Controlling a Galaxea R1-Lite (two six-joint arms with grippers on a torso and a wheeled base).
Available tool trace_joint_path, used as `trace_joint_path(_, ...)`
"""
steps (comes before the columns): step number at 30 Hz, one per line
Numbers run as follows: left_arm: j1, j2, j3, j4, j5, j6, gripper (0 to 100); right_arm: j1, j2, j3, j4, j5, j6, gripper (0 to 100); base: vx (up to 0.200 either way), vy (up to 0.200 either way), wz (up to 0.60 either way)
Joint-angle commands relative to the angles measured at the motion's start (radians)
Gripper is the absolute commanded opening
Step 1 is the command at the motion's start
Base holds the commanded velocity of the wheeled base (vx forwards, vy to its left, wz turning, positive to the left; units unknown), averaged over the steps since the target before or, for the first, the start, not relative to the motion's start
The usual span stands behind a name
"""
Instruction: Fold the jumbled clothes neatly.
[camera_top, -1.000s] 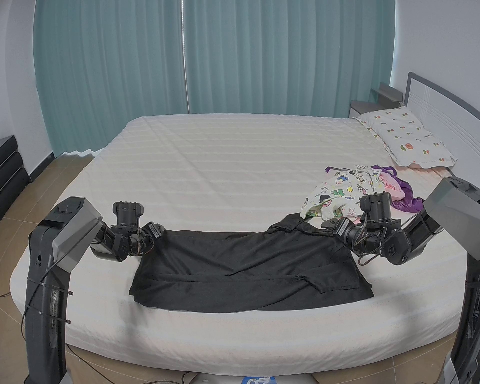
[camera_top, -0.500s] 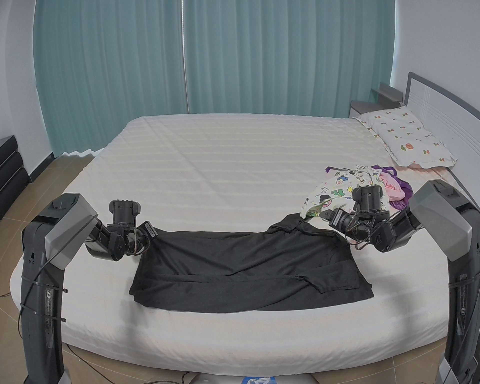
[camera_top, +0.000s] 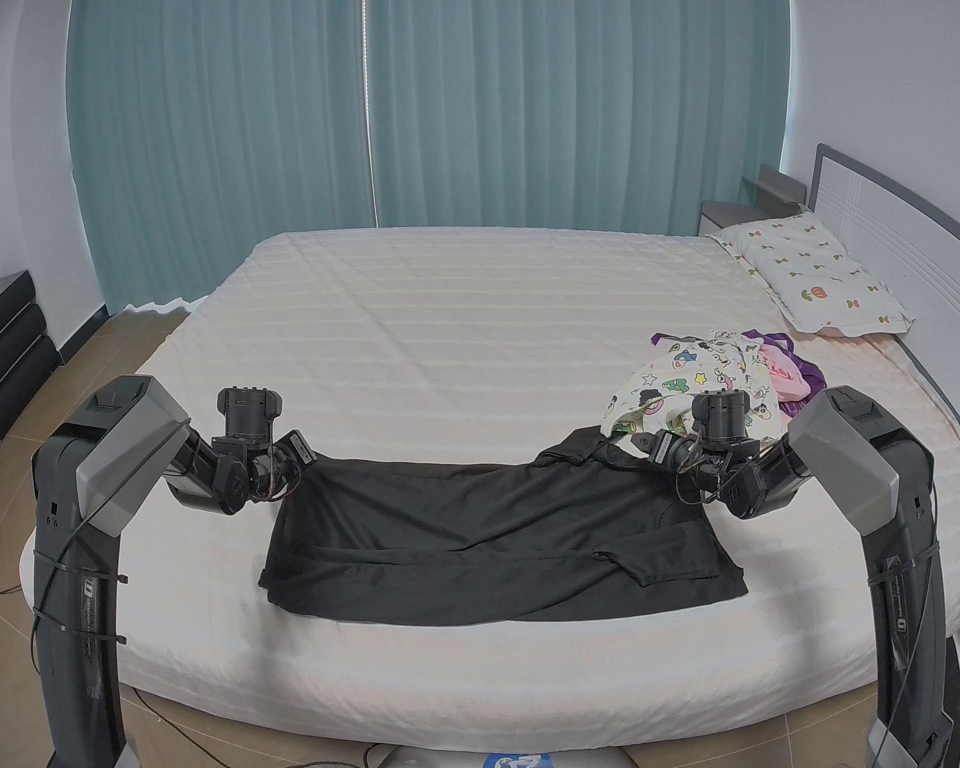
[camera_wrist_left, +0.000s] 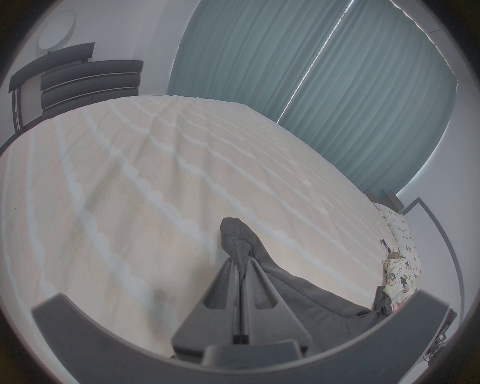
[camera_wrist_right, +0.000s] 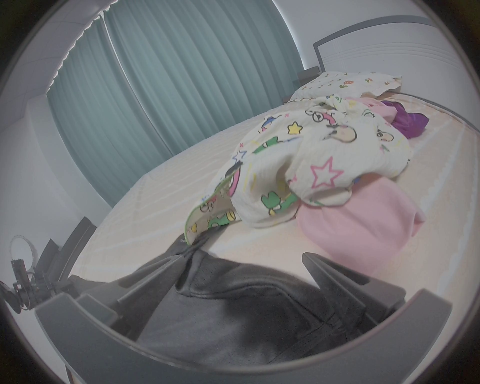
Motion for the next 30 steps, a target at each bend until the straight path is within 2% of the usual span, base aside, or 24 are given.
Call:
trace_joint_path(1,0.0,-0.005,0.005,-0.001,0.001,0.0,0,0.0,0.033,-0.034,-0.001,0.0,-0.017,100,0.0,0.0,0.0)
trace_joint_path(17,-0.001,-0.012,0.014,0.001,0.003,-0.002,0,0.002,0.096,-0.111,-0.002,0.01,-0.146,100,0.0,0.0,0.0)
trace_joint_path(18,-0.001,-0.01,0.015,0.001,0.003,-0.002,0,0.008,0.096,-0.106,-0.01,0.01,-0.185,100,0.0,0.0,0.0)
trace_joint_path(24,-0.001,-0.012,0.015,0.001,0.005,-0.002,0,0.012,0.113,-0.096,-0.061,0.01,-0.272,100,0.0,0.0,0.0)
trace_joint_path(30,-0.001,-0.012,0.022,0.002,0.011,-0.002,0,0.023,0.114,-0.093,-0.105,0.013,-0.292,100,0.0,0.0,0.0)
